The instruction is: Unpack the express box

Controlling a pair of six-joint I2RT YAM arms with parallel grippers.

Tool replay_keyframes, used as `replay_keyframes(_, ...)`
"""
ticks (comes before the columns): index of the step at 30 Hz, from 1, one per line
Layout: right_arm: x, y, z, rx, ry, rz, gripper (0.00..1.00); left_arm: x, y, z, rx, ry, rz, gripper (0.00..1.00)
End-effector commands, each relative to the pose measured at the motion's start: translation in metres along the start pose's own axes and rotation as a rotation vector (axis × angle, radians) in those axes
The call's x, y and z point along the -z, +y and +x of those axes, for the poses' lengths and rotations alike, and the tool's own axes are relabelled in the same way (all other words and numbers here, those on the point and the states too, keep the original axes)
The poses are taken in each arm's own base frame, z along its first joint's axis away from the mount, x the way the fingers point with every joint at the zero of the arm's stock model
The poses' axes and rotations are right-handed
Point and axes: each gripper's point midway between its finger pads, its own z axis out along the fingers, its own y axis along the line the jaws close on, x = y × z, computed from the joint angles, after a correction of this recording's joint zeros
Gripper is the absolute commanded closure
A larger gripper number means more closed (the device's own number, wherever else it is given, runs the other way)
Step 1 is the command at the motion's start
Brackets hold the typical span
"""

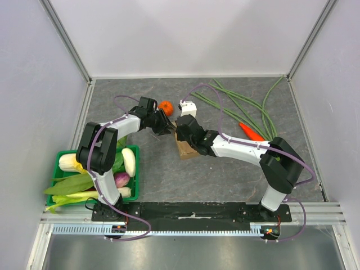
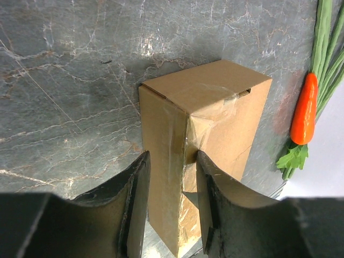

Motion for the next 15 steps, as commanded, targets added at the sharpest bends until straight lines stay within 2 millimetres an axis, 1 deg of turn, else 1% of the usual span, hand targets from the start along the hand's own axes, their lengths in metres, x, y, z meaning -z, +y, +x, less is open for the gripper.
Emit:
replay_keyframes(1,0.001,0.013,-0.024,-0.042,-0.058,-0.024,1.00,-0.001,0.055,0.022,-0.015,0.051,-0.218,0.56)
replay_keyframes(2,-0.002,0.012,-0.019,-0.036,-0.048,-0.016,1.00,-0.001,0.055,0.022,-0.015,0.050,-0.219,0.56)
replay_keyframes(8,-0.004,0.010,-0.016,-0.009,-0.044,0.005,1.00,-0.001,0.056,0.022,-0.015,0.052,-0.221,0.56)
replay_keyframes(10,-0.005,0.009,-0.012,0.009,-0.035,0.014,1.00,-0.001,0.057,0.023,-0.014,0.054,-0.223,0.56)
replay_keyframes(13,-0.008,0.013,-0.007,0.032,-0.023,0.014,1.00,-0.001,0.056,0.021,-0.016,0.051,-0.220,0.56)
replay_keyframes(15,-0.006,0.015,-0.003,0.057,0.004,0.018,1.00,-0.001,0.056,0.020,-0.015,0.048,-0.222,0.57)
